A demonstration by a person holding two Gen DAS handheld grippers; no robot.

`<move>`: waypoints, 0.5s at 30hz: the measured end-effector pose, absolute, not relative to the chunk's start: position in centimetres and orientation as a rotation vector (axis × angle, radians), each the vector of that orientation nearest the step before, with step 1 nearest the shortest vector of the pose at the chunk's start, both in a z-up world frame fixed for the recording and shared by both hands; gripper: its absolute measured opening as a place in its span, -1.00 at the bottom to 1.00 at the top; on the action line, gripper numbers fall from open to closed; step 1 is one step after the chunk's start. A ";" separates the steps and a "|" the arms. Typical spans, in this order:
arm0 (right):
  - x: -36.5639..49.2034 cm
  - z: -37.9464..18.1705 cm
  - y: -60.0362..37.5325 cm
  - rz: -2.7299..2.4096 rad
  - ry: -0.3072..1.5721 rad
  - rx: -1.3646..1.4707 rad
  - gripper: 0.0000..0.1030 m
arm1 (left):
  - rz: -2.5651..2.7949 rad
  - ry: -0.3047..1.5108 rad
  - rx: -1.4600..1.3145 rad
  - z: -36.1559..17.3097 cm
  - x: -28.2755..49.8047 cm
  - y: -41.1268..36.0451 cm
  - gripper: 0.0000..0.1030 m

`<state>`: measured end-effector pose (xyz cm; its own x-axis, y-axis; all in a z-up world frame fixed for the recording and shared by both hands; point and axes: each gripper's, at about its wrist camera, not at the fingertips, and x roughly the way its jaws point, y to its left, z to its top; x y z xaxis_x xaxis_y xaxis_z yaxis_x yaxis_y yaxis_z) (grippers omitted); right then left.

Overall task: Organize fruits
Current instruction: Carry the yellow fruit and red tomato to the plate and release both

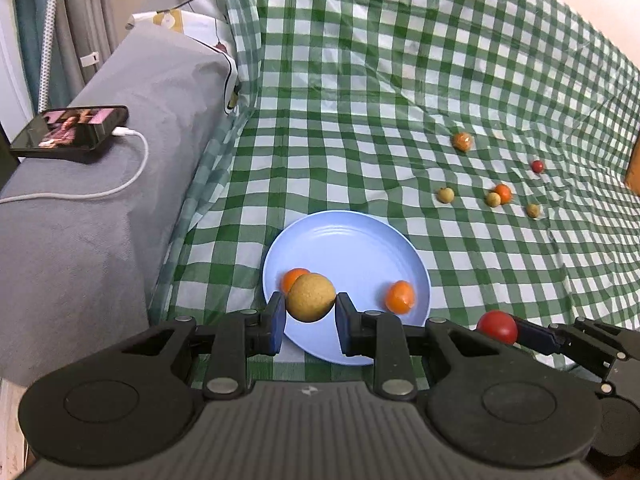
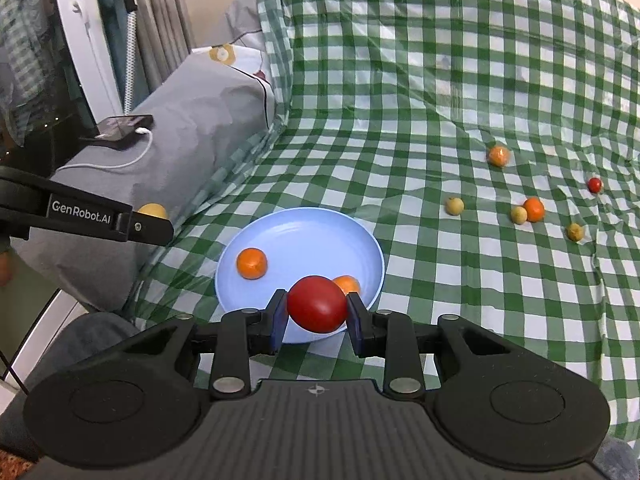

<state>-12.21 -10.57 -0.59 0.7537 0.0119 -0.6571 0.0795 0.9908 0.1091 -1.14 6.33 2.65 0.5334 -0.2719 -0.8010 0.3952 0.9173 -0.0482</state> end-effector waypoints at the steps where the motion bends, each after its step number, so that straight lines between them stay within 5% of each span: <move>1: -11.8 -0.9 -10.7 -0.038 0.723 0.135 -0.37 | -0.397 0.930 0.149 2.4 -0.7 6.1 -0.44; 15: -5.5 -5.1 -13.2 -0.052 0.787 0.138 -0.37 | -0.411 1.019 0.217 -3.2 5.4 2.5 -0.44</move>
